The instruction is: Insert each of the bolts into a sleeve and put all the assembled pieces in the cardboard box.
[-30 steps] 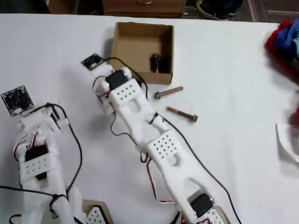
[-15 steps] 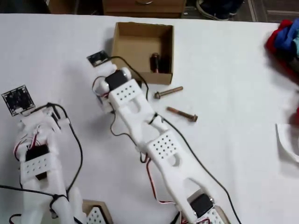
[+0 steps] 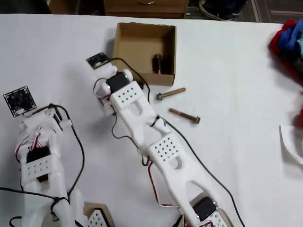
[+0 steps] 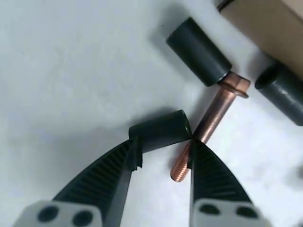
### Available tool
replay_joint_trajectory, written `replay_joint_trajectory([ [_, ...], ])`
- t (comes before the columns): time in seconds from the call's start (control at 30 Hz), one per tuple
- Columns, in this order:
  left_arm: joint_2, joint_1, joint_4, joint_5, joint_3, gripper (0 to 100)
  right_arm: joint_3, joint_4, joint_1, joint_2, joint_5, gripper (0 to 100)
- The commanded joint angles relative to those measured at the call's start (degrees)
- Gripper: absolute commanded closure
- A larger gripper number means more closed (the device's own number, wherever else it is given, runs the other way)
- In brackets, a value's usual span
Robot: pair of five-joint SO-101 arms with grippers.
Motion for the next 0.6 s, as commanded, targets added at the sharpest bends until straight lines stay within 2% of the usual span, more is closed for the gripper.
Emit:
replay_joint_trajectory([
  [0.0, -0.97, 0.62, -1.14, 0.26, -2.51, 85, 0.44, 1.45, -1.10, 1.63, 1.76, 88.8],
  [0.1, -0.97, 0.62, -1.14, 0.26, -2.51, 85, 0.88, 1.63, -1.19, 1.27, 10.55, 96.7],
  [0.23, -0.97, 0.62, -1.14, 0.26, -2.51, 85, 0.88, 1.63, -0.48, 0.92, 18.73, 95.0],
  [0.33, -0.97, 0.62, -1.14, 0.26, -2.51, 85, 0.70, 1.63, 0.22, 0.92, 21.36, 92.0],
  [0.57, -0.97, 0.62, -1.14, 0.26, -2.51, 85, 0.79, 1.63, -1.71, -4.09, 21.36, 86.3],
])
